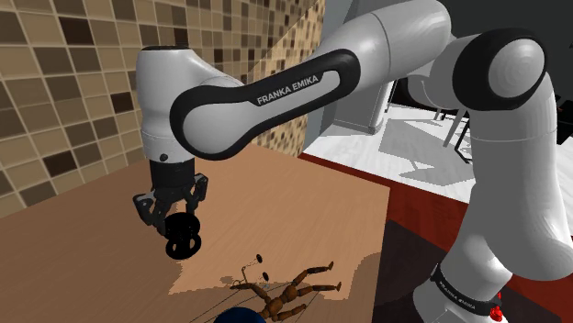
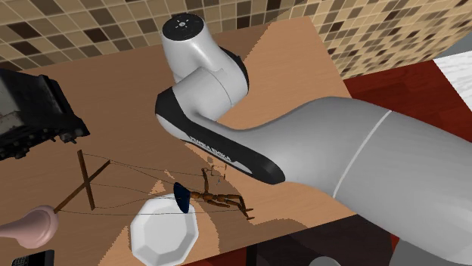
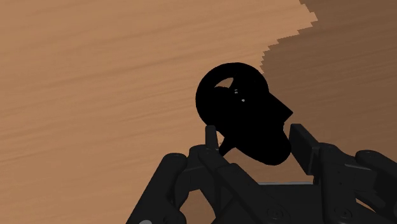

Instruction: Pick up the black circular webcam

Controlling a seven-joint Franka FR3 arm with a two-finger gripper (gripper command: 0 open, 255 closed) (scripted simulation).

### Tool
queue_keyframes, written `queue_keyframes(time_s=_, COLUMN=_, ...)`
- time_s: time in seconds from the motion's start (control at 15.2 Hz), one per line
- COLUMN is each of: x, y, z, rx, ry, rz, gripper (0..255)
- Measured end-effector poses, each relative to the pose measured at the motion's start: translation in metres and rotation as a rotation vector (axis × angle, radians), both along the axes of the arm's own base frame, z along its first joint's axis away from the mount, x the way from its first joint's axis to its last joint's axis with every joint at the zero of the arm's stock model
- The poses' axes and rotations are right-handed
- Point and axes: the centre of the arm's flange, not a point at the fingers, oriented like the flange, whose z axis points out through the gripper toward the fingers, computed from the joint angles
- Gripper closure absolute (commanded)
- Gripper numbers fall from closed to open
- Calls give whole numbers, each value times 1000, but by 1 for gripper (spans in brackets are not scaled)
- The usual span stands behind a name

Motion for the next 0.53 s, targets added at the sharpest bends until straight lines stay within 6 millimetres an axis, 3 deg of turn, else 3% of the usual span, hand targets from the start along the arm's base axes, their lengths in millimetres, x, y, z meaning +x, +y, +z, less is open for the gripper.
queue_keyframes(time_s=0.53, x=0, y=0, z=2, rx=-1, ry=1, rz=0, gripper=255)
